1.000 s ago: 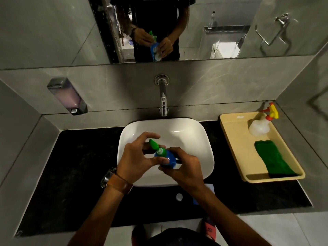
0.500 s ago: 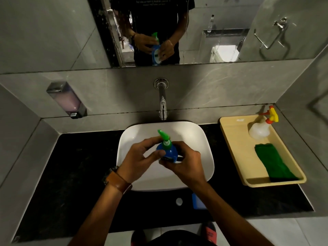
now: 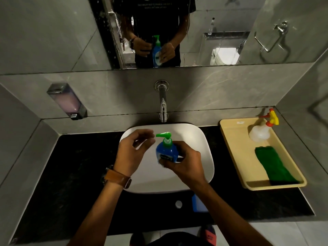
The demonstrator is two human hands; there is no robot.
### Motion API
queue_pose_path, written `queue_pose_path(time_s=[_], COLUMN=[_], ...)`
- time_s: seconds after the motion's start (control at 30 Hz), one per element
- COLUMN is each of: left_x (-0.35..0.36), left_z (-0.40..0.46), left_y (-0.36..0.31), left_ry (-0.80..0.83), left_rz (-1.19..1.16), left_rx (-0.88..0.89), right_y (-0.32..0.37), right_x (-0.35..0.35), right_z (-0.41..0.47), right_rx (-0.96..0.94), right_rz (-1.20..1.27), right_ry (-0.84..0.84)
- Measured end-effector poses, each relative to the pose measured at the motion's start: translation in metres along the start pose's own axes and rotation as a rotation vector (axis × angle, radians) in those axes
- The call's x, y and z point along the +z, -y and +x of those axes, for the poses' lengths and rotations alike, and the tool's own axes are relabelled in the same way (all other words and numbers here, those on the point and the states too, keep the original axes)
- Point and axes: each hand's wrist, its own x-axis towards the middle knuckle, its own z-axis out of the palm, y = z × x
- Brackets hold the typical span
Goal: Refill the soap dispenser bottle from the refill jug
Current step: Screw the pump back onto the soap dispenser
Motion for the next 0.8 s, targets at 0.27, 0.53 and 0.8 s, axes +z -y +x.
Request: queue_pose_path(time_s=[0.27, 0.53, 0.8], left_x=[0.015, 0.016, -0.007], left_z=[-0.011, -0.021, -0.036], left_y=[-0.005, -0.003, 0.008], left_ry=[0.155, -0.044, -0.127], left_rz=[-0.062, -0.033, -0.093], left_rx=[0.051, -0.02, -0.092], right_y=[0.005, 0.012, 0.016], right_x=[0.002, 0.012, 0.037], right_z=[0.001, 0.003, 0.002], right_rx=[0.003, -0.056, -0.088], right_rz=[0.026, 0.022, 0.049], right_ry=[0.031, 0.081, 0.173])
